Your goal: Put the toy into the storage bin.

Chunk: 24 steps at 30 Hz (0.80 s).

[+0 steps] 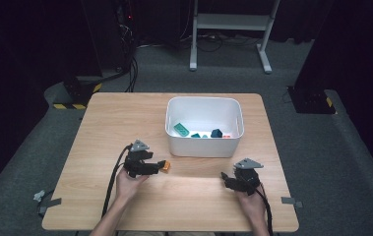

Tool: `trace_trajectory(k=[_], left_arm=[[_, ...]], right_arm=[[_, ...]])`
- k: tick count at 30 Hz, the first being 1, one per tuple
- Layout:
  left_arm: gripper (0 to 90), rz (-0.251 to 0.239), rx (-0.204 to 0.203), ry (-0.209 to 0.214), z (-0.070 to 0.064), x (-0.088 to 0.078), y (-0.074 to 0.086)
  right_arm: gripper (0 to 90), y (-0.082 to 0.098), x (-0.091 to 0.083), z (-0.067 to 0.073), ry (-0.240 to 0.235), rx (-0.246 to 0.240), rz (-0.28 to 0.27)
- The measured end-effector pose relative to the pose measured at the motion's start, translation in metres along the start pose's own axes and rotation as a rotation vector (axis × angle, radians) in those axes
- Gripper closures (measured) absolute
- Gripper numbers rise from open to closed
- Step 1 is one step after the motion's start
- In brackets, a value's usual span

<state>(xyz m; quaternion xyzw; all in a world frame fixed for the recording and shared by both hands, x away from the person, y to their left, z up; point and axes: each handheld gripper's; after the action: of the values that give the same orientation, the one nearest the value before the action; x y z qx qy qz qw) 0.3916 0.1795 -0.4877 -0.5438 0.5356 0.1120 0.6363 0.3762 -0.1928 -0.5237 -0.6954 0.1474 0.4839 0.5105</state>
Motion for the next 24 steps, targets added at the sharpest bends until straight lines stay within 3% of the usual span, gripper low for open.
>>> trace_trajectory(k=[10, 15, 19, 24], left_arm=[[36.9, 0.044, 0.002, -0.044, -0.007, 0.029, 0.005], [44.4, 0.037, 0.007, -0.070, -0.011, 0.034, 0.005], [56.6, 0.036, 0.017, -0.070, -0.011, 0.034, 0.006], [58.1, 0.040, 0.040, -0.074, -0.010, 0.031, 0.006]], right_arm=[[33.0, 0.000, 0.000, 0.000, 0.000, -0.001, 0.000], [33.0, 0.000, 0.000, 0.000, 0.000, 0.000, 0.000], [33.0, 0.000, 0.000, 0.000, 0.000, 0.000, 0.000], [33.0, 0.000, 0.000, 0.000, 0.000, -0.001, 0.000]])
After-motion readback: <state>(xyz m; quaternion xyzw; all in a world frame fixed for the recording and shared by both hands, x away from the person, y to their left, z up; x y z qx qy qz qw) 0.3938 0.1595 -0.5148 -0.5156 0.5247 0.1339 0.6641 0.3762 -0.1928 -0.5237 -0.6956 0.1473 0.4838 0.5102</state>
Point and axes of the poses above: each handheld gripper's, and its own axes: x roughly forward along the jaws, y roughly out of its underside, z roughly to its left, and after that the axes turned 12 degrees about z, right-handed
